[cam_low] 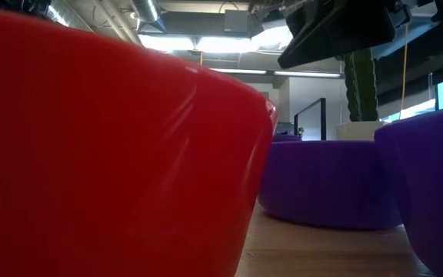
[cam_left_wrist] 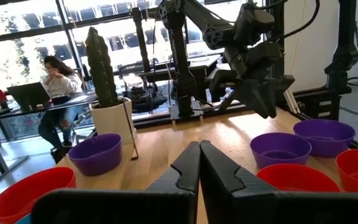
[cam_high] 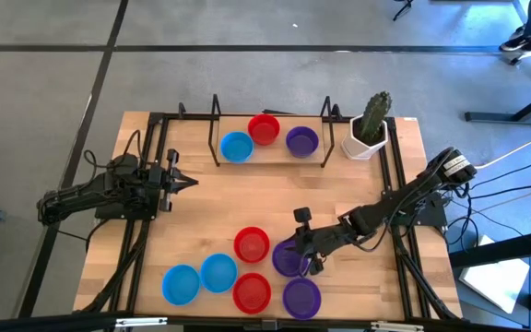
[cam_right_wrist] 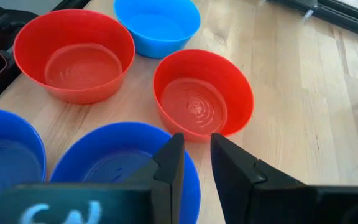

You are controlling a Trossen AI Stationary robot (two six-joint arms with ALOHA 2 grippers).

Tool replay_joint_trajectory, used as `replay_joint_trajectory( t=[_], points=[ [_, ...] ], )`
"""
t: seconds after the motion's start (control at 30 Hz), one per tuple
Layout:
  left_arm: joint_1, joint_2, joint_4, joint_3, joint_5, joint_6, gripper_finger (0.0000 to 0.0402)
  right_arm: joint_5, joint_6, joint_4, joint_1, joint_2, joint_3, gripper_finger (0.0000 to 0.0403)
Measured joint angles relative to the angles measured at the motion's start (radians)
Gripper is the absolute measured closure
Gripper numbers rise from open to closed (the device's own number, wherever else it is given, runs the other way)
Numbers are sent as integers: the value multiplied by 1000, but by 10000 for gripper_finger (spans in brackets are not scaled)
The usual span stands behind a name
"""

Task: Pick & Place Mini bowls
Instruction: Stack the purple bowl on top of the purple bowl on the shelf

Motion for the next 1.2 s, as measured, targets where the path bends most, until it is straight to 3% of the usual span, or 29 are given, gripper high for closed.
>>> replay_joint_trajectory(
  t=[0.5,0.63,0.77,0.9,1.07,1.2],
  points=[
    [0,0,-3,0,0,6,397,4,76,-69,-7,19,-3,322],
    [0,0,-3,0,0,6,399,-41,113,-195,-30,23,34,316],
    [0,0,-4,0,0,2,396,-101,194,-324,-53,38,92,279],
    [0,0,-7,0,0,-2,394,-164,215,-384,-67,56,126,215],
    [0,1,-14,0,0,-2,398,-172,252,-410,-95,74,134,139],
    [0,3,-16,0,-1,-2,399,-175,264,-406,-115,94,134,106]
  ],
)
